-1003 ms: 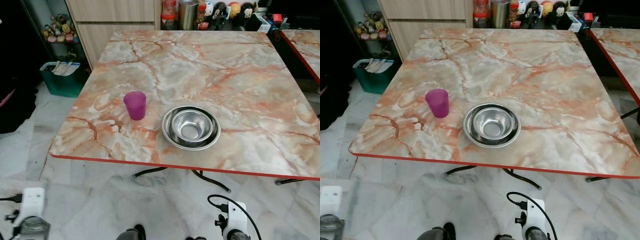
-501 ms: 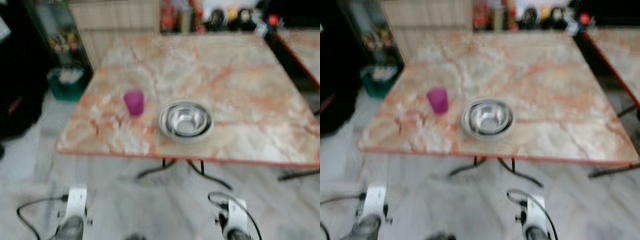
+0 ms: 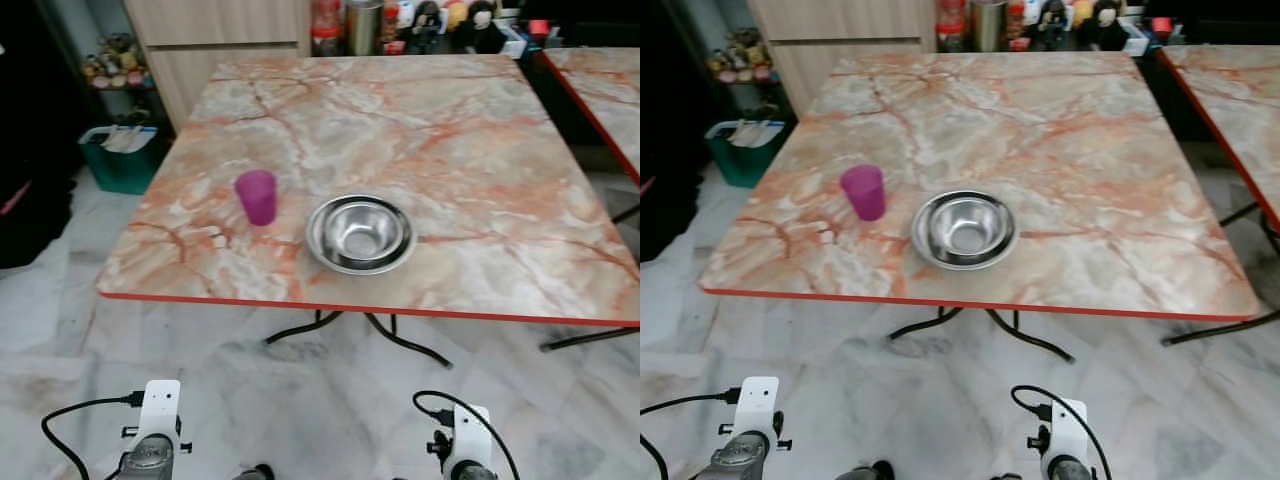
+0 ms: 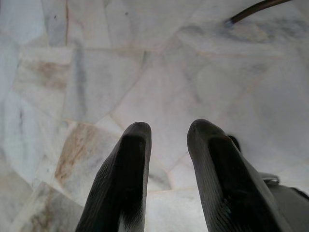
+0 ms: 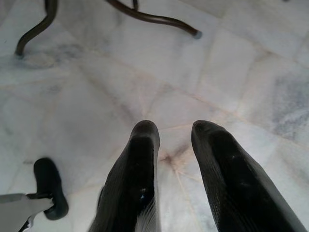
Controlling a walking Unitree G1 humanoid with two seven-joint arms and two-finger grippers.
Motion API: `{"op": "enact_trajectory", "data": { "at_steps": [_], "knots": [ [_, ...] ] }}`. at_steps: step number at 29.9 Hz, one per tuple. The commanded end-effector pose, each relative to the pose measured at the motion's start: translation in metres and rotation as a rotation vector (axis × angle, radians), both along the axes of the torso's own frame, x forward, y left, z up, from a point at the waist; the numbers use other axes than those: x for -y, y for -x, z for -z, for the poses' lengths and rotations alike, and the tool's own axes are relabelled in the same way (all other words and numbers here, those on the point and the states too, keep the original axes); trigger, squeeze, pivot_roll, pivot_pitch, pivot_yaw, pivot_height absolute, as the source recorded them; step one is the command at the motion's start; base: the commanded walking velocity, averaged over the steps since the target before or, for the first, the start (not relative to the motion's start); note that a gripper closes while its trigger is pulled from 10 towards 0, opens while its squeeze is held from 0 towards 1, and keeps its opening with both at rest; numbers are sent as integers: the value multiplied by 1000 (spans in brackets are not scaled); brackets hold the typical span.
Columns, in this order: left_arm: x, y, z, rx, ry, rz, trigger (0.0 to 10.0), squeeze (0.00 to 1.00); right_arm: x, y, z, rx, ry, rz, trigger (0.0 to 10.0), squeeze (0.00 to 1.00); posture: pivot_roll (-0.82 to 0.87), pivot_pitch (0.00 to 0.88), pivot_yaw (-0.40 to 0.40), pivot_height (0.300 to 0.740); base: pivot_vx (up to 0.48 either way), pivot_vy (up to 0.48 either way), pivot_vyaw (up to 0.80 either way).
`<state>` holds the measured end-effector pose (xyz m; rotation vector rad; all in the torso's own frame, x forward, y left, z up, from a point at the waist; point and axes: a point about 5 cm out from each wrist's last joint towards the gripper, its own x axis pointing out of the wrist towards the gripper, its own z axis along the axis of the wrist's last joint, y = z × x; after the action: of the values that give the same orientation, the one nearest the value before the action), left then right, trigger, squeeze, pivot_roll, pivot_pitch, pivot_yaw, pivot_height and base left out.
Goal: Setting the table
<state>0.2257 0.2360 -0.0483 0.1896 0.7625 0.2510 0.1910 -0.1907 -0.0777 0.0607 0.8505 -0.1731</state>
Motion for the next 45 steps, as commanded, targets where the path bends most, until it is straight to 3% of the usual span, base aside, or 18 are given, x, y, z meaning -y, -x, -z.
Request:
{"op": "enact_trajectory", "data": {
  "at_steps": [1, 22, 45],
  "knots": [
    [2, 6, 5, -33, 4, -5, 10000, 0, 3, 2, 1, -7, 3, 10, 10000, 0, 14, 166, 33, 740, 0, -480, 0],
    [3, 12, 9, -60, 5, -22, 10000, 0, 5, -2, -1, -3, 18, -14, 10000, 0, -6, 205, 30, 740, 0, -460, 93],
    [1, 17, 12, -79, 3, -22, 10000, 0, 5, 1, 0, -7, 12, -2, 10000, 0, -4, 177, 36, 740, 10, -432, 128]
  ]
}}
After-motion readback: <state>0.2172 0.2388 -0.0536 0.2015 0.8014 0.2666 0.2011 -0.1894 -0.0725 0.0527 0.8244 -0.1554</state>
